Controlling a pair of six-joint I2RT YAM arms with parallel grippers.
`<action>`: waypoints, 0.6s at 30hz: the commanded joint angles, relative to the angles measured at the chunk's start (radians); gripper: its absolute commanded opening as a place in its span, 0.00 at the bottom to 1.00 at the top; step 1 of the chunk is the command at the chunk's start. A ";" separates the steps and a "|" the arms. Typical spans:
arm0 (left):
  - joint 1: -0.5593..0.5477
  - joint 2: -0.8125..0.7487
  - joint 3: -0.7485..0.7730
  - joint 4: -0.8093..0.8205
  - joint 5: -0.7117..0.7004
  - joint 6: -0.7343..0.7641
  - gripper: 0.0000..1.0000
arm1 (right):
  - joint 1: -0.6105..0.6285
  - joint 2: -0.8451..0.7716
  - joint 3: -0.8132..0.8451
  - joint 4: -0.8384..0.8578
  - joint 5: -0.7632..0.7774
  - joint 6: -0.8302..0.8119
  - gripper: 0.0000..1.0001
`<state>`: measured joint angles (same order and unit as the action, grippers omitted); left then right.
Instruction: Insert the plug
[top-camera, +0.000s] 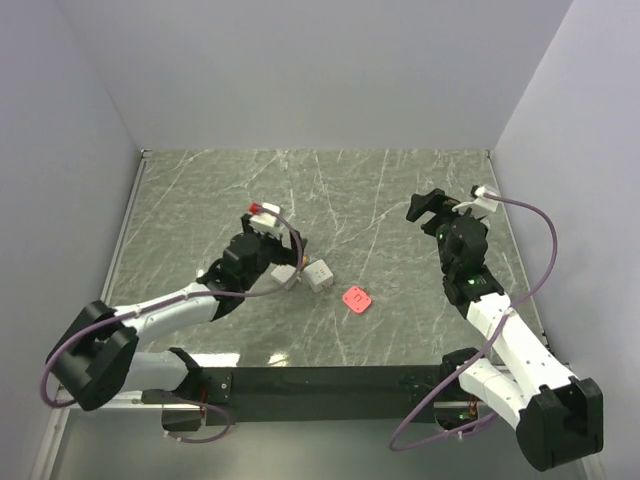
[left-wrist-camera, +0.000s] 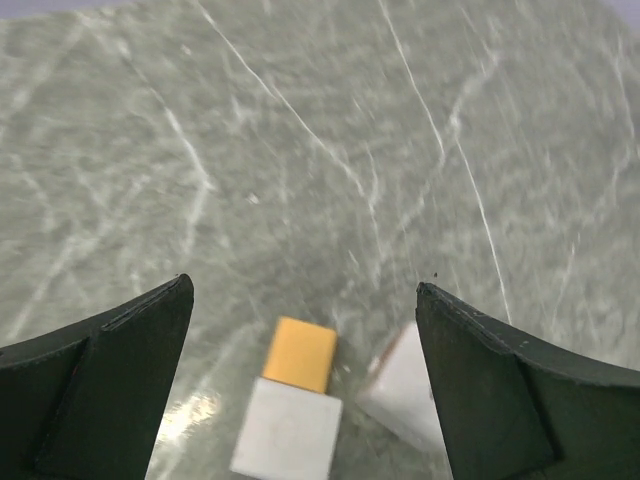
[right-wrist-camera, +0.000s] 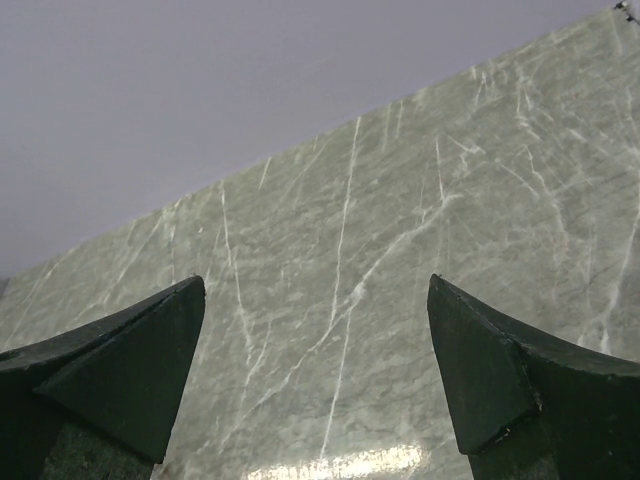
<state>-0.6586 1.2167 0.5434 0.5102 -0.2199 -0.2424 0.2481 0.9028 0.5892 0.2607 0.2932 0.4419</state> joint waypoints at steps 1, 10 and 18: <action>-0.067 0.056 0.018 0.051 0.033 0.098 1.00 | -0.004 0.037 0.032 0.041 -0.029 0.012 0.98; -0.151 0.155 0.052 0.021 0.137 0.156 0.99 | -0.001 0.093 0.061 0.031 -0.051 0.012 0.97; -0.177 0.208 0.070 -0.016 0.223 0.164 0.99 | -0.003 0.093 0.058 0.034 -0.058 0.014 0.97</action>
<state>-0.8238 1.3964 0.5648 0.5037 -0.0471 -0.1028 0.2481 1.0031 0.6025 0.2691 0.2413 0.4526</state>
